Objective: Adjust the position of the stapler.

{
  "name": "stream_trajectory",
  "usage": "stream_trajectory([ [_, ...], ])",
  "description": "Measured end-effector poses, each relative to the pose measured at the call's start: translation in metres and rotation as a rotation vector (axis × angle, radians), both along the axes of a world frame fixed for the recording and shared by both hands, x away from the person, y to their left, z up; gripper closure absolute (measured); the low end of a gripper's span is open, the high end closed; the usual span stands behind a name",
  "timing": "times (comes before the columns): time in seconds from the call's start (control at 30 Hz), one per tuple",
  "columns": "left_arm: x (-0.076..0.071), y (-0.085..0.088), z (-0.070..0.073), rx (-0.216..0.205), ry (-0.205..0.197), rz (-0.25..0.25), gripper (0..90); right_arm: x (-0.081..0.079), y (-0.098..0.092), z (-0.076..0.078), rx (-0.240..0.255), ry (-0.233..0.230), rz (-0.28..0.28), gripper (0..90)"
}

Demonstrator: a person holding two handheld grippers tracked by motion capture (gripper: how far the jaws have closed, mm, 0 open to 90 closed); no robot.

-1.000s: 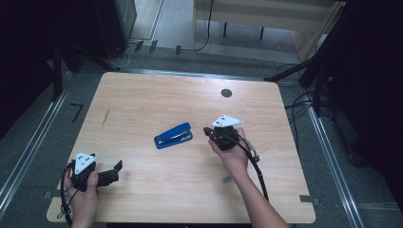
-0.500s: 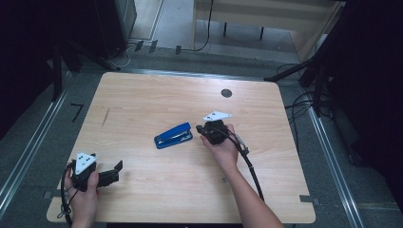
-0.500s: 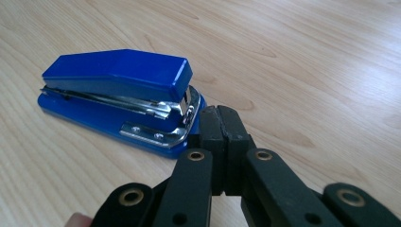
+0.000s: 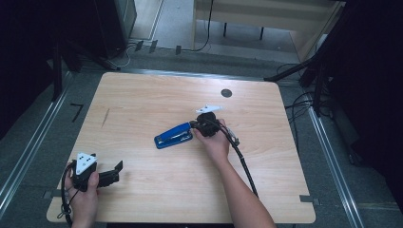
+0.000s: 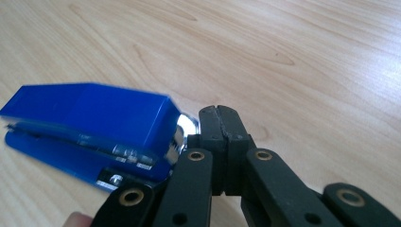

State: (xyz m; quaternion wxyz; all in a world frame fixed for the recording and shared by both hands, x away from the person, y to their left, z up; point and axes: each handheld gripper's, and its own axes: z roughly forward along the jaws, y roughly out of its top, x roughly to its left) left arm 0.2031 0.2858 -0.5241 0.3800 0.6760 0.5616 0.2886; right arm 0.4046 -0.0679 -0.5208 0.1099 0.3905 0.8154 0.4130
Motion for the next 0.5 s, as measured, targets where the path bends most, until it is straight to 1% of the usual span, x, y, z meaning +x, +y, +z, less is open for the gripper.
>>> stream_trajectory([
  [0.1, 0.0, 0.0, 0.0, 0.0, -0.002, -0.001, 0.0, 0.004, 0.003, 0.0, 0.008, 0.011, -0.005, 90.0],
  [0.13, 0.0, 0.0, 0.0, 0.0, 0.0, 0.0, 0.0, 0.007, 0.006, -0.001, -0.004, 0.013, 0.0, 90.0],
  [0.3, 0.0, 0.0, 0.0, -0.001, -0.002, -0.001, 0.0, 0.013, 0.011, -0.004, -0.008, 0.031, 0.009, 90.0],
  [0.37, 0.0, 0.0, 0.0, -0.002, -0.001, -0.002, 0.0, 0.017, 0.015, -0.007, -0.018, 0.041, 0.016, 90.0],
  [0.43, 0.0, 0.0, 0.0, -0.004, -0.002, -0.001, 0.0, 0.018, 0.015, -0.008, -0.022, 0.048, 0.013, 90.0],
  [0.5, 0.0, 0.0, 0.0, -0.004, -0.004, -0.001, 0.0, 0.022, 0.015, -0.011, 0.004, 0.065, 0.016, 90.0],
])
